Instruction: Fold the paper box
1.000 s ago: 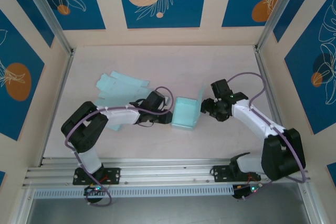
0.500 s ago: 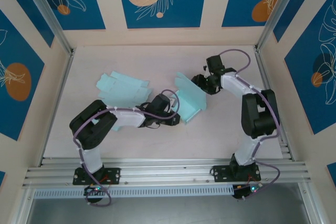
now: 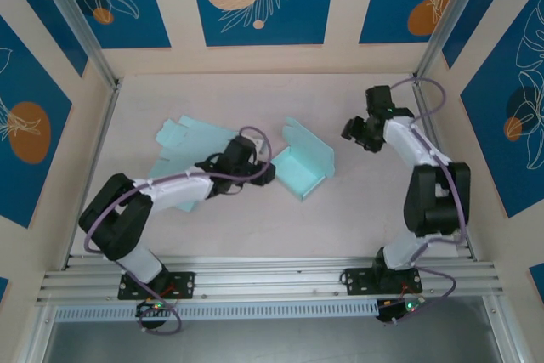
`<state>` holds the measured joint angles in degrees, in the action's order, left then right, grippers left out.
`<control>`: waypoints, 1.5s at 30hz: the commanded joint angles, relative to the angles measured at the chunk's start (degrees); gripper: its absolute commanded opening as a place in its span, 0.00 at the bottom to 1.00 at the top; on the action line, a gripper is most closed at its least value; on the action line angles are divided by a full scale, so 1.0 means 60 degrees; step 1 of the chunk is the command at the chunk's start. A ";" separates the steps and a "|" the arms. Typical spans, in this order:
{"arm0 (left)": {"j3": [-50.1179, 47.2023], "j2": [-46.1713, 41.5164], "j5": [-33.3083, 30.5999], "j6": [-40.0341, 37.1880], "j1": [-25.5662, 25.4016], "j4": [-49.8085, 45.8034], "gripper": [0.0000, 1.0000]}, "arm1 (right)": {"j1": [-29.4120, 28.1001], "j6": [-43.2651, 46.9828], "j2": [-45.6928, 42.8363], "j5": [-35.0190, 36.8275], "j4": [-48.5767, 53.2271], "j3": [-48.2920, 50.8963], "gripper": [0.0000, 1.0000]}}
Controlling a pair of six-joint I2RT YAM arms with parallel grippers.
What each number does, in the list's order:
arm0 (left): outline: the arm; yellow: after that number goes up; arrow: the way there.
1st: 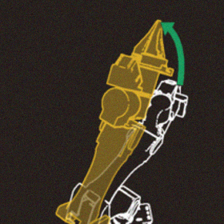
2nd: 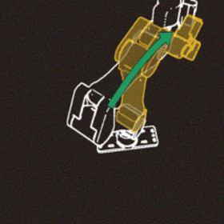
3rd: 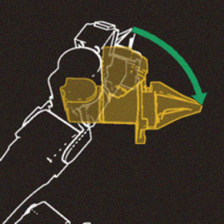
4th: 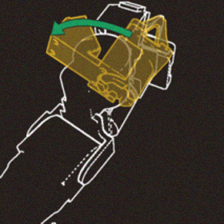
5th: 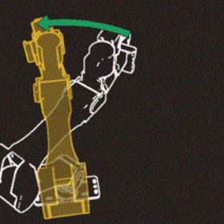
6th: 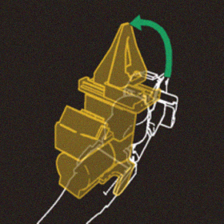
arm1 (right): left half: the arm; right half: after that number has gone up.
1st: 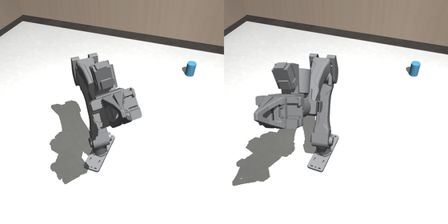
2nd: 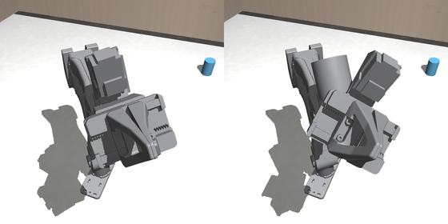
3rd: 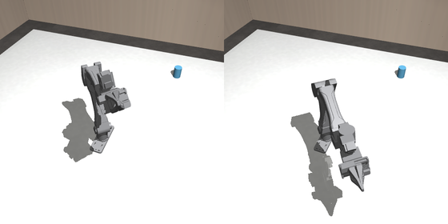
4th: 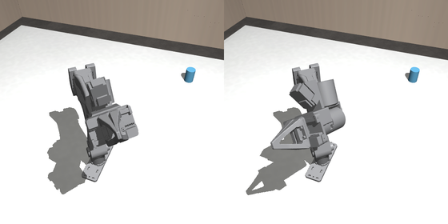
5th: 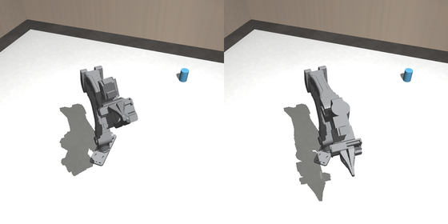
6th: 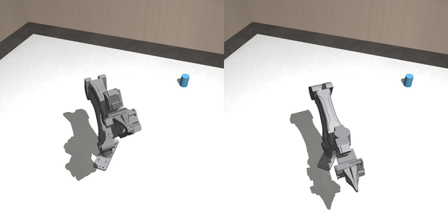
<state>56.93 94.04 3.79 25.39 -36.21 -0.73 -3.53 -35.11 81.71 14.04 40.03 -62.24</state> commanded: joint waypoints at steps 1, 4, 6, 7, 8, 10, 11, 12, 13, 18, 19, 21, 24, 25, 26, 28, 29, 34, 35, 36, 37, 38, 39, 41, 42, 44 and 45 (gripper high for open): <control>0.0955 0.0613 0.0396 -0.0867 0.0238 -0.0814 0.42 | -0.0128 -0.1356 -0.1590 0.0510 0.0881 0.1372 0.63; 0.1579 0.1174 0.0863 -0.1103 0.0509 -0.0871 0.42 | -0.0352 -0.2138 -0.3300 0.0245 0.1144 0.2610 0.63; 0.1975 0.1540 0.1243 -0.1245 0.0598 -0.0883 0.41 | -0.0748 -0.2686 -0.4395 -0.0027 0.1243 0.3322 0.63; 0.2146 0.1726 0.1499 -0.1326 0.0611 -0.0896 0.41 | -0.1061 -0.3051 -0.4990 -0.0120 0.1260 0.3640 0.63; 0.2288 0.1887 0.1693 -0.1420 0.0603 -0.0918 0.41 | -0.1430 -0.3400 -0.5491 -0.0157 0.1230 0.3921 0.63; 0.2403 0.2139 0.1941 -0.1447 0.0616 -0.0826 0.40 | -0.2295 -0.4208 -0.6156 -0.0062 0.1170 0.4347 0.63; 0.2421 0.2259 0.2035 -0.1423 0.0602 -0.0786 0.40 | -0.2746 -0.4586 -0.6410 -0.0003 0.1040 0.4546 0.63; 0.2415 0.2330 0.2097 -0.1392 0.0608 -0.0744 0.39 | -0.3093 -0.4891 -0.6553 0.0090 0.0891 0.4705 0.63; 0.2388 0.2400 0.2143 -0.1340 0.0607 -0.0692 0.39 | -0.3480 -0.5158 -0.6629 0.0134 0.0638 0.4861 0.63; 0.2101 0.2578 0.2336 -0.1113 0.0613 -0.0402 0.38 | -0.4644 -0.5435 -0.5740 0.0296 -0.0834 0.5061 0.66; 0.2021 0.2579 0.2416 -0.1030 0.0607 -0.0330 0.38 | -0.4734 -0.5303 -0.5426 0.0308 -0.1125 0.4979 0.67; 0.1864 0.2589 0.2627 -0.0804 0.0600 -0.0084 0.36 | -0.4784 -0.4999 -0.4822 0.0222 -0.1624 0.4825 0.68; 0.1650 0.2661 0.2888 -0.0437 0.0581 0.0256 0.32 | -0.4723 -0.4423 -0.3814 0.0058 -0.2411 0.4552 0.70; 0.1607 0.2706 0.2945 -0.0334 0.0559 0.0295 0.31 | -0.4675 -0.4266 -0.3465 -0.0019 -0.2633 0.4430 0.70; 0.1552 0.2734 0.2985 -0.0228 0.0552 0.0309 0.31 | -0.4597 -0.4080 -0.3056 -0.0201 -0.2834 0.4306 0.70; 0.1375 0.2712 0.3071 -0.0020 0.0526 0.0472 0.31 | -0.4485 -0.3815 -0.2350 -0.0465 -0.3249 0.4074 0.70; 0.1242 0.2664 0.3101 0.0127 0.0518 0.0599 0.30 | -0.4427 -0.3691 -0.1980 -0.0595 -0.3417 0.3932 0.70; 0.0606 0.2358 0.3125 0.0744 0.0411 0.1114 0.27 | -0.4211 -0.2965 -0.0692 -0.0839 -0.3638 0.3187 0.68; 0.0444 0.2262 0.3107 0.0872 0.0367 0.1224 0.26 | -0.4127 -0.2801 -0.0523 -0.0906 -0.3678 0.3078 0.67; 0.0291 0.2169 0.3103 0.0996 0.0332 0.1311 0.26 | -0.4045 -0.2693 -0.0387 -0.1007 -0.3723 0.2984 0.66; 0.0124 0.2053 0.3096 0.1128 0.0304 0.1458 0.26 | -0.3933 -0.2538 -0.0228 -0.1163 -0.3815 0.2899 0.65; -0.0052 0.1949 0.3114 0.1260 0.0243 0.1571 0.26 | -0.3822 -0.2367 -0.0068 -0.1331 -0.3920 0.2809 0.64; -0.0188 0.1860 0.3128 0.1367 0.0212 0.1686 0.27 | -0.3751 -0.2262 0.0074 -0.1452 -0.3979 0.2741 0.63; -0.0453 0.1679 0.3187 0.1632 0.0096 0.1912 0.30 | -0.3585 -0.2006 0.0455 -0.1650 -0.4039 0.2506 0.62; -0.0541 0.1599 0.3179 0.1730 0.0052 0.1977 0.34 | -0.3533 -0.1893 0.0613 -0.1705 -0.4028 0.2372 0.61; -0.0734 0.1381 0.3099 0.1936 -0.0031 0.2062 0.40 | -0.3459 -0.1673 0.0927 -0.1685 -0.3937 0.2116 0.61; -0.0830 0.1265 0.3004 0.1999 -0.0045 0.2070 0.43 | -0.3429 -0.1577 0.1017 -0.1681 -0.3895 0.2035 0.61</control>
<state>53.36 104.75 21.41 34.74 -35.68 9.04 -24.56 -48.25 86.43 6.17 16.99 -47.77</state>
